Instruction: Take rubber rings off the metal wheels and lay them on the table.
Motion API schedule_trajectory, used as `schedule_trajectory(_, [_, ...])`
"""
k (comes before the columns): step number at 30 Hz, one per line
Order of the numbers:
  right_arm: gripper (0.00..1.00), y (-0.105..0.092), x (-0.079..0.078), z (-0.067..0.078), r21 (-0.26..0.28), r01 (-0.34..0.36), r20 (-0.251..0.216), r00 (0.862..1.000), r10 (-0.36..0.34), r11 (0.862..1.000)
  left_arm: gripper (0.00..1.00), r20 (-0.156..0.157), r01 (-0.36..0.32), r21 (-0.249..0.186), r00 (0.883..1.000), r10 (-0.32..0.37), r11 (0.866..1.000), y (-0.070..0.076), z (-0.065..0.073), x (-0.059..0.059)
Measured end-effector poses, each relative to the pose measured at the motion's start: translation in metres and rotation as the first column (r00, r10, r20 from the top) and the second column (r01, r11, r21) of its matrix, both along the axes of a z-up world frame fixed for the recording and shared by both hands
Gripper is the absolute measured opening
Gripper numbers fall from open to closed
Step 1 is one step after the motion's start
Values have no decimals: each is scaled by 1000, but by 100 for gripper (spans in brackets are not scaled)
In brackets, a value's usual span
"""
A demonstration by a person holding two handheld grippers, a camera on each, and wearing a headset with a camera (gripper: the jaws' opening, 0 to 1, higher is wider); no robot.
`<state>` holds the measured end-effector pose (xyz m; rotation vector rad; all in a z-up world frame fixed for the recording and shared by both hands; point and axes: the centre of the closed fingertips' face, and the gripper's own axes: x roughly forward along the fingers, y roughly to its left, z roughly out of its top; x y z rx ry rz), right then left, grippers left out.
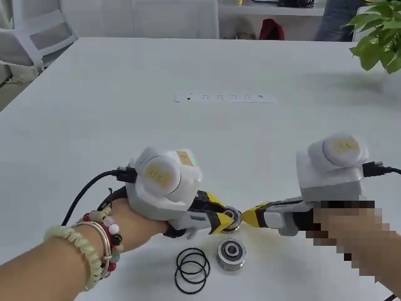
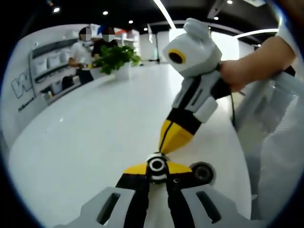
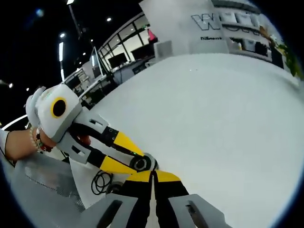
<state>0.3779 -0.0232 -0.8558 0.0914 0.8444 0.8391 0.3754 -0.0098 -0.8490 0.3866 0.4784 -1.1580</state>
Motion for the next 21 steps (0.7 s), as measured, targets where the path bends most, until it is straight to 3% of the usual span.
schedule_trajectory(4, [0, 1, -1, 2, 40, 10, -22, 1000, -9, 999, 14, 4, -3, -7, 1000, 3, 1000, -1, 0, 0])
schedule_trajectory(21, [0, 8, -6, 10, 53, 11, -24, 1000, -9, 999, 14, 14, -23, -31, 1000, 23, 999, 0, 1, 0])
